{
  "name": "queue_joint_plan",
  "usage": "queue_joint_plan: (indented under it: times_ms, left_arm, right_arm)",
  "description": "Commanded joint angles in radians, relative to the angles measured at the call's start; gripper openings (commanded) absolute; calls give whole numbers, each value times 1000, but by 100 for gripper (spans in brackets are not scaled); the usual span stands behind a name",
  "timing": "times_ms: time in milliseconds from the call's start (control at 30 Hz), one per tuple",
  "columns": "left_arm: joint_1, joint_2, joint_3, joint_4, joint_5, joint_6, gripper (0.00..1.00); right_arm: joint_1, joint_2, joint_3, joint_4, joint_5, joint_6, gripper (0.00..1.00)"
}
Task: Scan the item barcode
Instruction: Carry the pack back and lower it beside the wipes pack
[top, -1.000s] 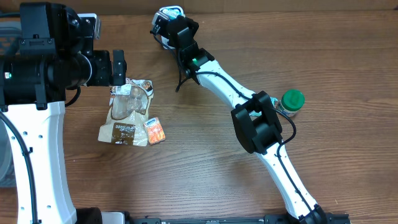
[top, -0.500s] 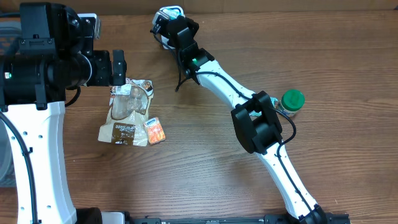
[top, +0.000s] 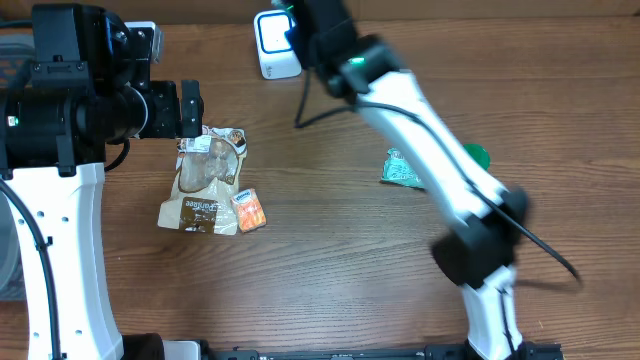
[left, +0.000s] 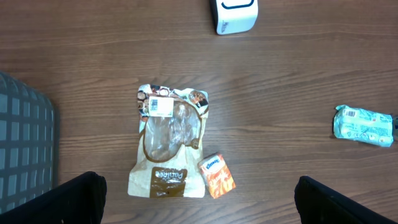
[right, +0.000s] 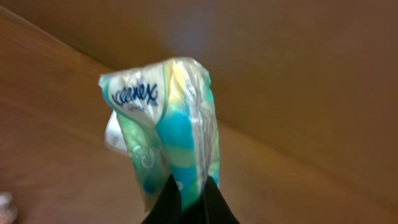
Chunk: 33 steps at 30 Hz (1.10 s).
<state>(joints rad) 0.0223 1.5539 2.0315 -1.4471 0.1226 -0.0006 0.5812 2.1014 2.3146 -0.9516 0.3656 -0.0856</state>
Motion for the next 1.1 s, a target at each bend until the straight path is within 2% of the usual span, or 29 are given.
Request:
queue_joint_plan:
  times_ms: [0, 167, 300, 500, 800, 900, 933, 967, 1000, 1033, 1067]
  left_arm:
    - [3, -4, 12, 1, -3, -2, 100]
    - [3, -4, 12, 1, -3, -3, 100]
    - [3, -4, 12, 1, -3, -2, 99]
    - [3, -4, 12, 1, -3, -2, 100]
    - [3, -4, 12, 1, -3, -2, 100]
    - [3, -4, 12, 1, -3, -3, 100]
    - [3, -4, 12, 1, -3, -2, 100]
    - [3, -4, 12, 1, -3, -3, 99]
    - [3, -4, 12, 1, -3, -2, 100]
    - [3, -4, 12, 1, -3, -3, 100]
    - [3, -4, 12, 1, -3, -2, 100]
  right_arm:
    - [-41, -96, 8, -189, -20, 267, 4]
    - [-106, -103, 2, -536, -21, 457, 4]
    - [-168, -83, -56, -679, -46, 524, 4]
    - [-244, -81, -254, -640, -106, 531, 4]
    - [-299, -81, -591, -407, -116, 530, 4]
    - [-311, -81, -649, -370, -117, 530, 4]
    - [-315, -81, -664, -359, -117, 530, 6]
    - [-320, -81, -676, -349, -117, 530, 16]
    - [-323, -81, -682, -345, -117, 530, 32]
    - [-327, -81, -687, -341, -117, 530, 41]
    - [-330, -81, -687, -340, -117, 526, 45]
